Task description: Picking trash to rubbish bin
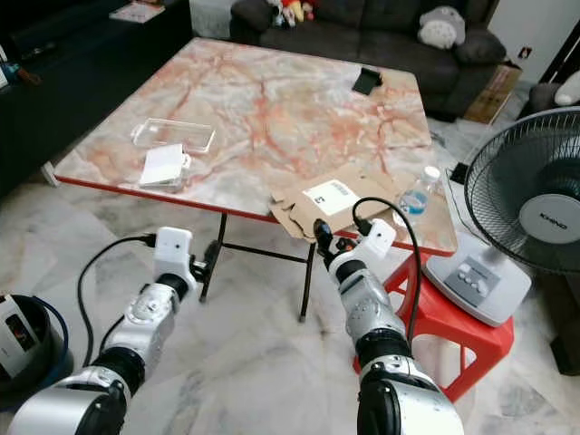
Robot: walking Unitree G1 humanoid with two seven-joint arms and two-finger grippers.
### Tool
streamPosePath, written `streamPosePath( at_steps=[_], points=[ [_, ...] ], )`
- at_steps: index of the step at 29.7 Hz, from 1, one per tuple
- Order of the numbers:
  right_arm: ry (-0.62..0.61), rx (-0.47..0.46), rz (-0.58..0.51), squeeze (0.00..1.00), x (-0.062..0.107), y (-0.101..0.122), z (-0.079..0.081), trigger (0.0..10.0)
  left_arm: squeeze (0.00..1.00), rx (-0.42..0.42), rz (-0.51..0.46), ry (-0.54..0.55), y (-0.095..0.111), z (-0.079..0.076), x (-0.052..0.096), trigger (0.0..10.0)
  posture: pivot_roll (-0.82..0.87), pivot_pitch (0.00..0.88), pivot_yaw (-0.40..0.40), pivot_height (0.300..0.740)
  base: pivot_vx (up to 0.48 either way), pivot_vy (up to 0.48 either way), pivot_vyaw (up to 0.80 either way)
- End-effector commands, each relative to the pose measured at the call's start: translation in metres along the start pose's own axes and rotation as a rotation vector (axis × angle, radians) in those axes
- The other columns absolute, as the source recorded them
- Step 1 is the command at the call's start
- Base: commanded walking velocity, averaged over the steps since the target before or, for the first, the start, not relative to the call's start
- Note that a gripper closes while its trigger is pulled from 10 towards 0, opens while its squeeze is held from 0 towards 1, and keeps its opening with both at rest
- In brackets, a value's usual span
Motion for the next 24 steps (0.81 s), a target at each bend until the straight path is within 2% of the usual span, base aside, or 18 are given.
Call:
streamPosePath(
  at_steps=[1,8,24],
  points=[
    [-0.011,0.01,0.004,0.0,0.0,0.0,-0.003,10.0,0.0,-0.004,0.001,-0.003,0.0,0.0,0.0,10.0,0.0,0.053,-0.114,0.74,0.0,0.0,0.0],
    [-0.03,0.014,0.036,0.0,0.001,-0.008,-0.006,10.0,0.0,-0.005,0.008,-0.003,-0.002,0.0,0.0,10.0,0.0,0.054,-0.117,0.74,0.0,0.0,0.0],
    [-0.039,0.019,0.062,0.0,-0.003,-0.012,-0.001,10.0,0.0,-0.004,0.009,0.001,-0.005,0.001,0.003,10.0,0.01,0.079,-0.12,0.74,0.0,0.0,0.0]
  ],
)
Point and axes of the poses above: a point about 5 cm out from each wrist's last joint towards the gripper, its own x axis pointing back from the gripper into the wrist, its own y axis along the axis of the wrist's last joint, z = x × y, the point moved 6 cm from there along -x, pointing out of the wrist towards the gripper
